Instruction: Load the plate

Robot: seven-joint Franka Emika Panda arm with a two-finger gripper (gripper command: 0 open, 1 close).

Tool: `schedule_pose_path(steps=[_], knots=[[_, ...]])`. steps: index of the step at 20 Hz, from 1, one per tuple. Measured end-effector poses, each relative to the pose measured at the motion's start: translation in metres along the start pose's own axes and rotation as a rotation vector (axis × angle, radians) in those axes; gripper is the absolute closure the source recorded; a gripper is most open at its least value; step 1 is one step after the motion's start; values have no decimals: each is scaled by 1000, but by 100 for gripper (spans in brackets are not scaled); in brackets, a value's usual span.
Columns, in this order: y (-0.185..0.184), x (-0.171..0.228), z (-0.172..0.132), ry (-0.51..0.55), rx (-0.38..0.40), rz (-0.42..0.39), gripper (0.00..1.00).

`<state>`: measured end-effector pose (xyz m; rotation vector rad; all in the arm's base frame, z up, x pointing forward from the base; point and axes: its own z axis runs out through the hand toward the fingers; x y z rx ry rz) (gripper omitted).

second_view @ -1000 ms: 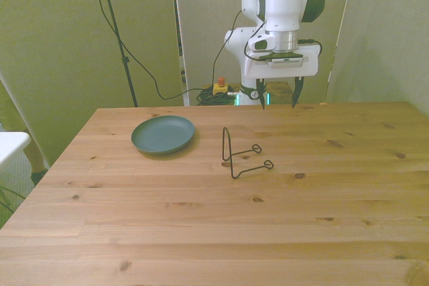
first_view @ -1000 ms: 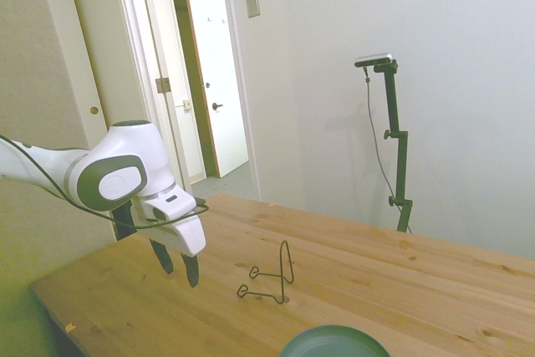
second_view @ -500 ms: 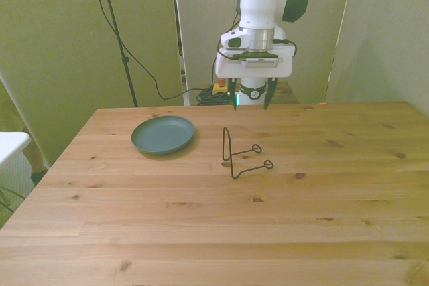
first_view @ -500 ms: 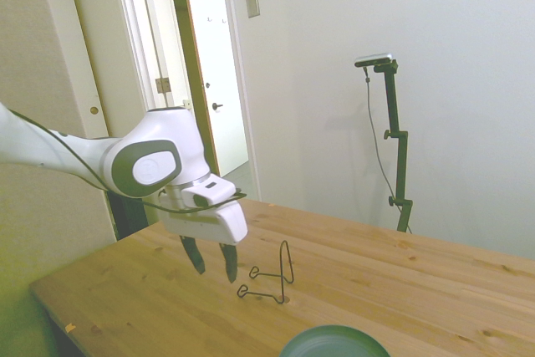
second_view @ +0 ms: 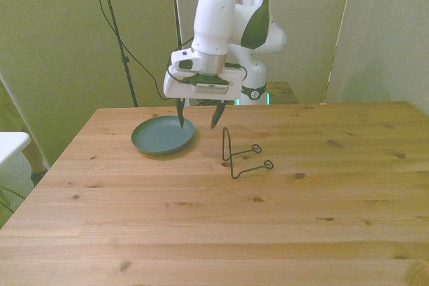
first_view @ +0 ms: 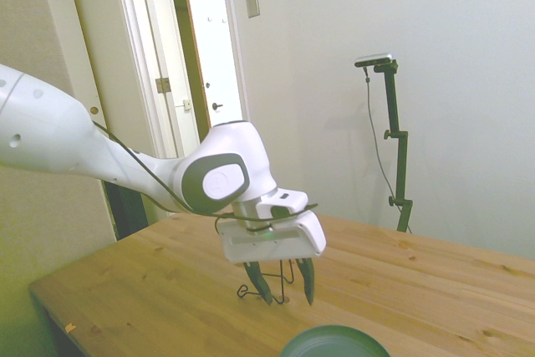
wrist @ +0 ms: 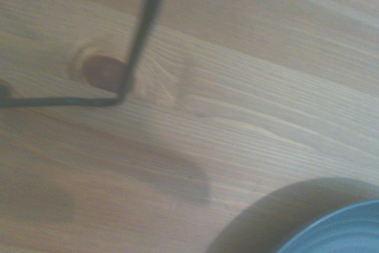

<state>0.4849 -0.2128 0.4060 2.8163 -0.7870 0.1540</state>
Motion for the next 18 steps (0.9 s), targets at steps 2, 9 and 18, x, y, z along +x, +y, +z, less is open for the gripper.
schedule_pose_path(steps=[2,9,18], knots=[[15,7,13,-1,-5,-28,0],[43,43,14,-7,1,-77,0],[78,104,42,-85,35,-275,0]])
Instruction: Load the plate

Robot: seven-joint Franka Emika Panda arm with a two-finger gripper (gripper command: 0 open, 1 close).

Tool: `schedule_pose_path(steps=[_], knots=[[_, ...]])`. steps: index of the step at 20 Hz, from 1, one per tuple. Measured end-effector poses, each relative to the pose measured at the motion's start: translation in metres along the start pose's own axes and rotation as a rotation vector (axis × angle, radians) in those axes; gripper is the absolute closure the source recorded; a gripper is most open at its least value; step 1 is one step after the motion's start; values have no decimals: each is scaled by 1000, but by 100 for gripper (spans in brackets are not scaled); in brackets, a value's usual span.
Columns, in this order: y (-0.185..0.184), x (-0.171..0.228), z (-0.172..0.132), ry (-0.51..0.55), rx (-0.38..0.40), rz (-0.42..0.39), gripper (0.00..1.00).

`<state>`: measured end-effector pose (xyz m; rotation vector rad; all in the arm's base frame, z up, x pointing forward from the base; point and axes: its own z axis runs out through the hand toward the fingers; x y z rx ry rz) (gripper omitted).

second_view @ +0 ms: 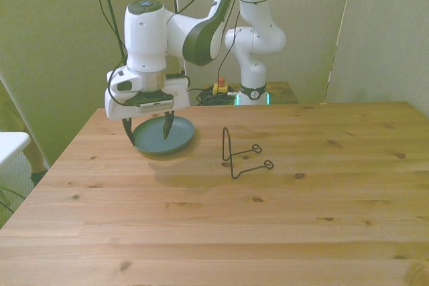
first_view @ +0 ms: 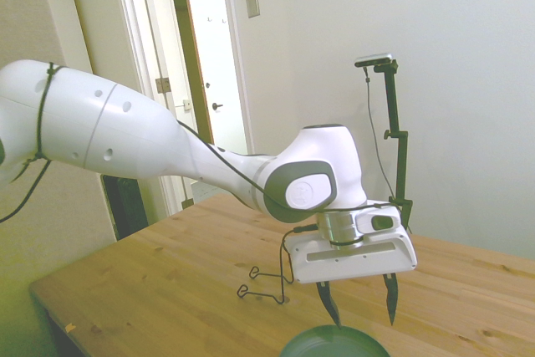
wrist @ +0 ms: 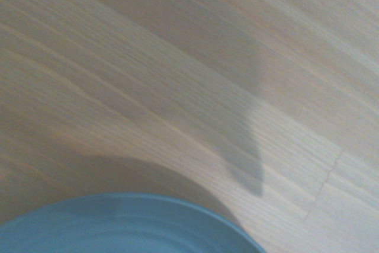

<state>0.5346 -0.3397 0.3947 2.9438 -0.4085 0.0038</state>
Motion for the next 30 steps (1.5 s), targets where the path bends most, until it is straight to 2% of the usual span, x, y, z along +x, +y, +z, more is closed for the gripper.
schedule_pose_path(steps=[7,16,21,26,27,30], knots=[[-14,16,35,-129,61,-149,0],[-7,32,40,-268,136,-263,0],[-4,38,42,-286,130,-303,0],[-12,38,43,-292,84,-358,0],[-13,36,43,-288,77,-364,100],[-15,31,43,-262,63,-385,100]])
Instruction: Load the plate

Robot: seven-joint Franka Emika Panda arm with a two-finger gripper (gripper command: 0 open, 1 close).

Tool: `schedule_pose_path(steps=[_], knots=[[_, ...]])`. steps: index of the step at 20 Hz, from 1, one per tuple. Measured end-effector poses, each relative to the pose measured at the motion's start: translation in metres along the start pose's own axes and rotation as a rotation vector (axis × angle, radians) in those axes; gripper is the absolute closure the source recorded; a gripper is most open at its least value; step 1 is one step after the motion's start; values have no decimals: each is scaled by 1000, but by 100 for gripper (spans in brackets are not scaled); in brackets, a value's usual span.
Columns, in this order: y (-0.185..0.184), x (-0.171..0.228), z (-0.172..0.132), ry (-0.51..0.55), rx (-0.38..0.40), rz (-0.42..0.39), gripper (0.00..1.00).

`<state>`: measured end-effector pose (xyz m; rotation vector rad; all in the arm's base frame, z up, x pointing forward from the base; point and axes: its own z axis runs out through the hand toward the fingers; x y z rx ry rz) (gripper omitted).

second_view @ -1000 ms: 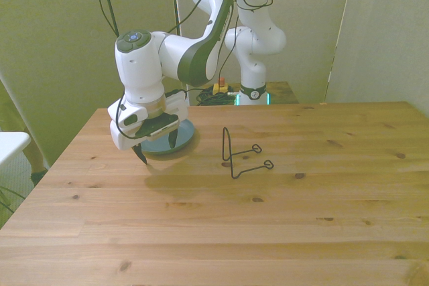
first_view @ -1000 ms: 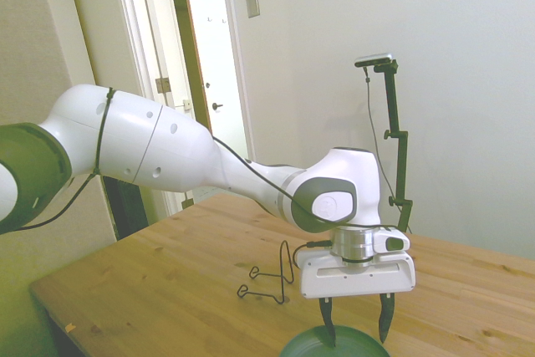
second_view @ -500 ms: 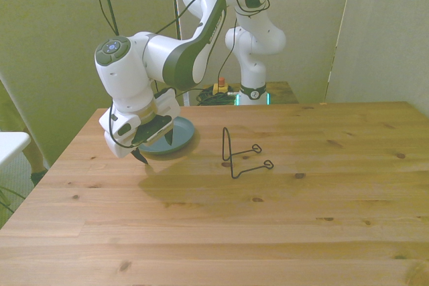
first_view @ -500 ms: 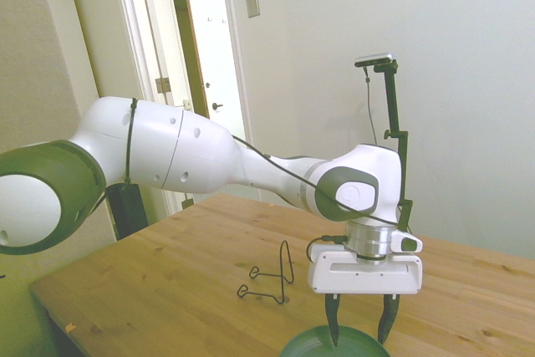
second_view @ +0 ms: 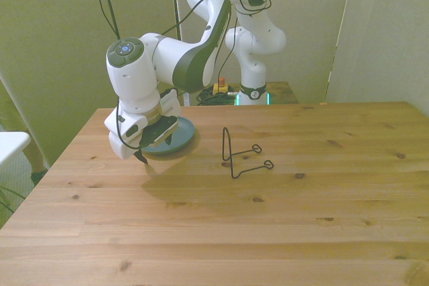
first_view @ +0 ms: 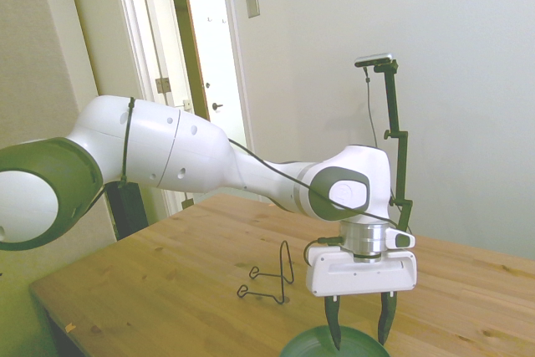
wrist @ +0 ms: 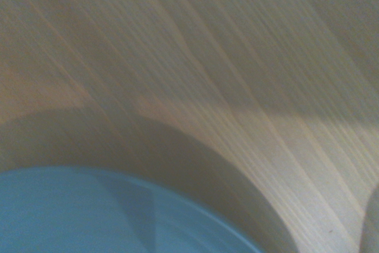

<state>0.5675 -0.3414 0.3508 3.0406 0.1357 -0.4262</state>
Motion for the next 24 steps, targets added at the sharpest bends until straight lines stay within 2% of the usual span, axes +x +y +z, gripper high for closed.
schedule_pose_path(steps=[7,16,20,24], knots=[[-1,-5,2,44,-23,-16,100],[6,-1,2,52,-32,-46,100],[5,-5,4,22,-1,-76,100],[1,-16,12,-45,77,-101,100]])
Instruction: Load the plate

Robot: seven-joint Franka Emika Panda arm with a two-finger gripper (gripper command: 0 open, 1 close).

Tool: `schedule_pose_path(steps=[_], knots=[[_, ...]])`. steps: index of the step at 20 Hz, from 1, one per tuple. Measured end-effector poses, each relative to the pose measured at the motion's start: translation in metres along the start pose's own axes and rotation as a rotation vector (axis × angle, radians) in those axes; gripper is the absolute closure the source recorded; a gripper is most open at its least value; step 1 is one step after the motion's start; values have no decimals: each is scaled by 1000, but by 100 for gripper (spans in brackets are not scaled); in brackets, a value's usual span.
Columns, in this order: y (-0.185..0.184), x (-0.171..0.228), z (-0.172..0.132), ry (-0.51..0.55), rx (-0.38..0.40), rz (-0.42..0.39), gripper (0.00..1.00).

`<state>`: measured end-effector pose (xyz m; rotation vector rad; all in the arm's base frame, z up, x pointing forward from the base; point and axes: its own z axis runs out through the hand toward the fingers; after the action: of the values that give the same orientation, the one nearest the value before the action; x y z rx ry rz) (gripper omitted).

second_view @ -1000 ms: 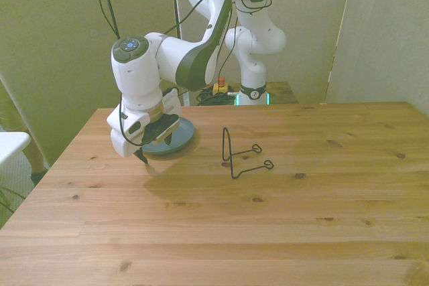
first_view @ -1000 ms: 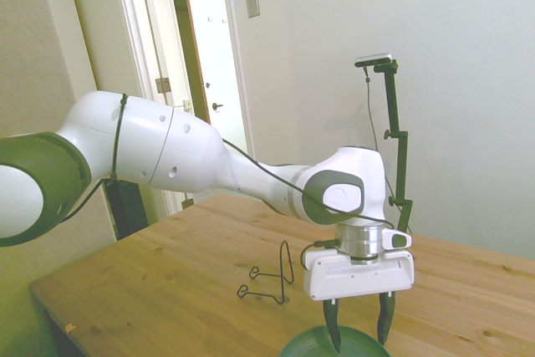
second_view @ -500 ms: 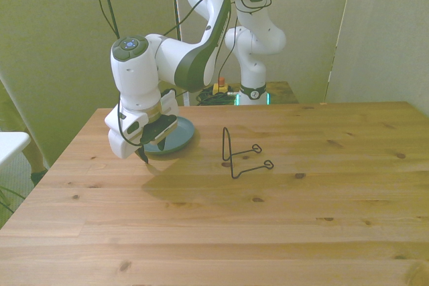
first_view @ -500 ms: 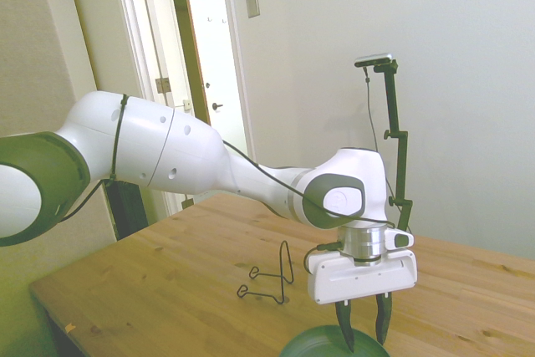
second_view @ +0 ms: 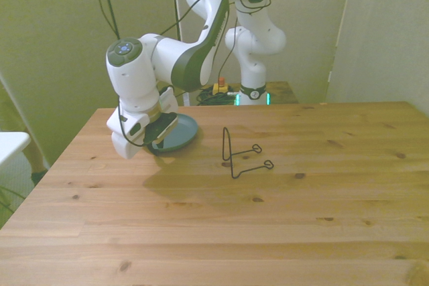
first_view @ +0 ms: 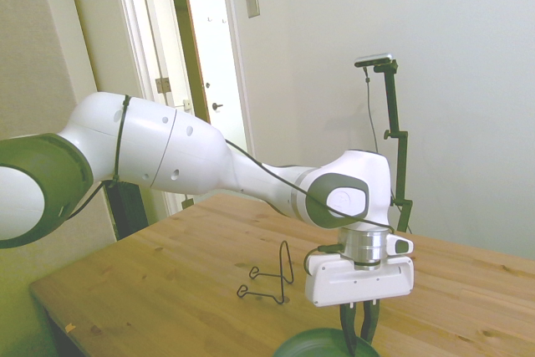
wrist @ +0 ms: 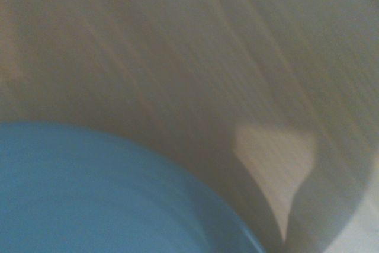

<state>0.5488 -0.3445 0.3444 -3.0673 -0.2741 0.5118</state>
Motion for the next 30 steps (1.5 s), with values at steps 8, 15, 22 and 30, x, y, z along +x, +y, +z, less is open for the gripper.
schedule_pose_path(steps=[8,15,22,30], knots=[[-4,-9,0,-3,19,1,100],[-23,-62,-40,120,-6,45,100],[-35,-105,-99,291,-47,152,100],[-112,-151,-175,516,-91,297,100]])
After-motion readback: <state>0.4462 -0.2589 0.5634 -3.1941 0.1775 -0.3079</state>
